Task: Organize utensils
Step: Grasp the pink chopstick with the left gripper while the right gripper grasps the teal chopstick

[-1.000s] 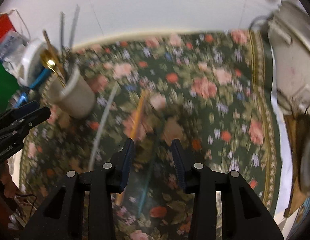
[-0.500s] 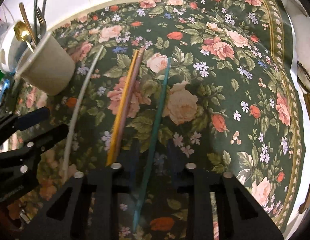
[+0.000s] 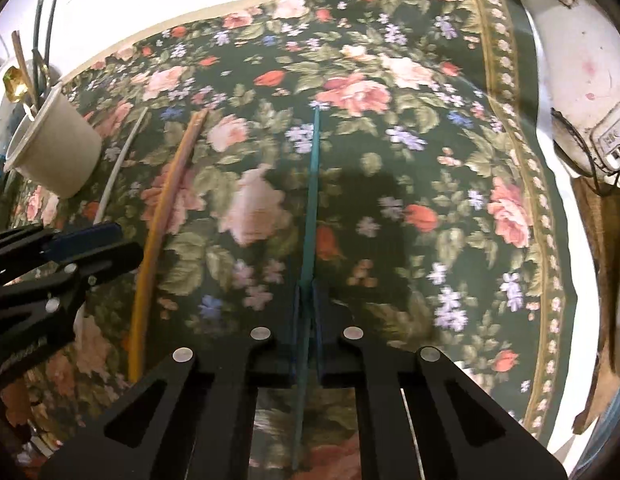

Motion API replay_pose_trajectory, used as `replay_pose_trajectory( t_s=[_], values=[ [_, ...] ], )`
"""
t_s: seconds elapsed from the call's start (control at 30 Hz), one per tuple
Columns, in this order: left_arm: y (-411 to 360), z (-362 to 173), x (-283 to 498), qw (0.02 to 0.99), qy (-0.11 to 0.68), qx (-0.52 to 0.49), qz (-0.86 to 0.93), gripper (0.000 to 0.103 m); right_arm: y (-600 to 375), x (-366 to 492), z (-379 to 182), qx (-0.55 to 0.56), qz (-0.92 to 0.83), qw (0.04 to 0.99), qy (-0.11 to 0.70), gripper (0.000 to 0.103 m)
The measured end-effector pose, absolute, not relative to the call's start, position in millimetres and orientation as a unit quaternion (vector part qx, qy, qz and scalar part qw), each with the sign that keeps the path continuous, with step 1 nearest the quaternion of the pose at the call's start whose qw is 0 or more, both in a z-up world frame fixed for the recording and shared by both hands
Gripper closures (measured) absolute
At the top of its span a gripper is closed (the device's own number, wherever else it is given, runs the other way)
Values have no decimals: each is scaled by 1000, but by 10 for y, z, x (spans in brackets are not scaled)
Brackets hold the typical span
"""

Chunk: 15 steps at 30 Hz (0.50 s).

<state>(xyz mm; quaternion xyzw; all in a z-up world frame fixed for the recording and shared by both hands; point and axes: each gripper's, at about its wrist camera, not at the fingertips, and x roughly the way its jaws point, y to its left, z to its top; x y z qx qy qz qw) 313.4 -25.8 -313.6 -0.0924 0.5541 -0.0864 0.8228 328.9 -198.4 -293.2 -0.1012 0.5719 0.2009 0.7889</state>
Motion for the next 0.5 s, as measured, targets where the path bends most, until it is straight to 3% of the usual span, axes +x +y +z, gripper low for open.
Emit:
replay_pose_trajectory(
  t_s=[0.5],
  values=[
    [-368,-3130,3332,824,554,-103,-63,93,-2269,3446,-2915,-90,204,779,586,98]
  ],
)
